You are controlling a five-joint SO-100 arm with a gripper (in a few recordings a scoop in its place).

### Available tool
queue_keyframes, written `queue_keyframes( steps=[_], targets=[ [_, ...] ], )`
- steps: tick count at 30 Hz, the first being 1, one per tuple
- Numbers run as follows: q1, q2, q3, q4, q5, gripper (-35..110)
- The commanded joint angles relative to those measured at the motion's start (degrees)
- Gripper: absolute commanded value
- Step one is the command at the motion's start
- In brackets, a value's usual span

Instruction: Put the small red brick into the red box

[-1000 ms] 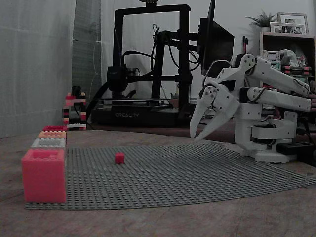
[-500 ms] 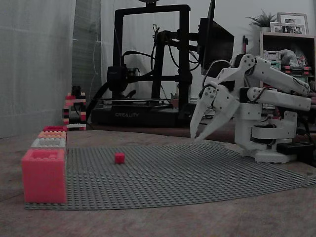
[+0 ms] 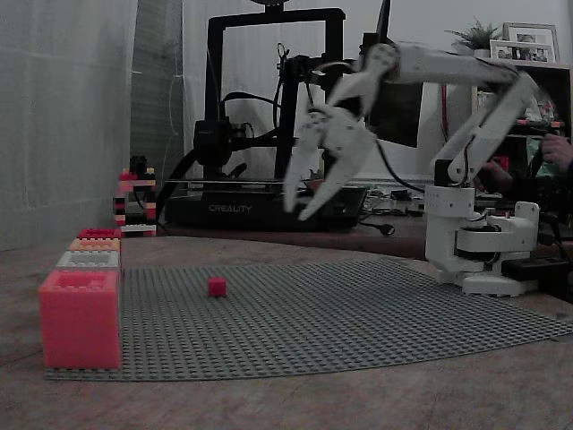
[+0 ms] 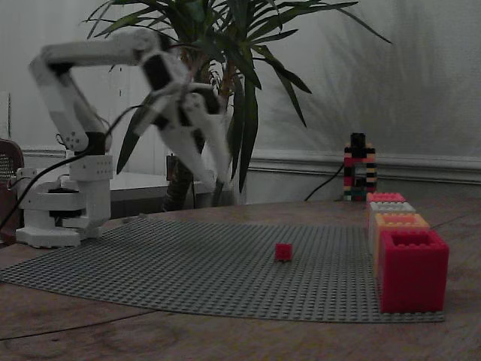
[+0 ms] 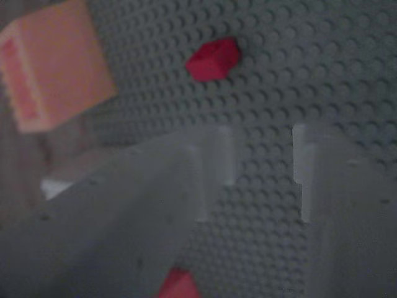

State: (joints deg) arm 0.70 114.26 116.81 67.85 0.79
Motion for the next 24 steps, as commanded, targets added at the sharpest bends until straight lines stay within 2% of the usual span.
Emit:
queue_keyframes(
  steps=[1,14,24],
  targets=[
    [-0.35,-13.89,-14.94,1.93,0.44,12],
    [-0.7,-43.07,-43.42,8.09,-1.14,15],
    [-1.85,-50.27,-49.04,8.35,-1.49,17]
  ],
)
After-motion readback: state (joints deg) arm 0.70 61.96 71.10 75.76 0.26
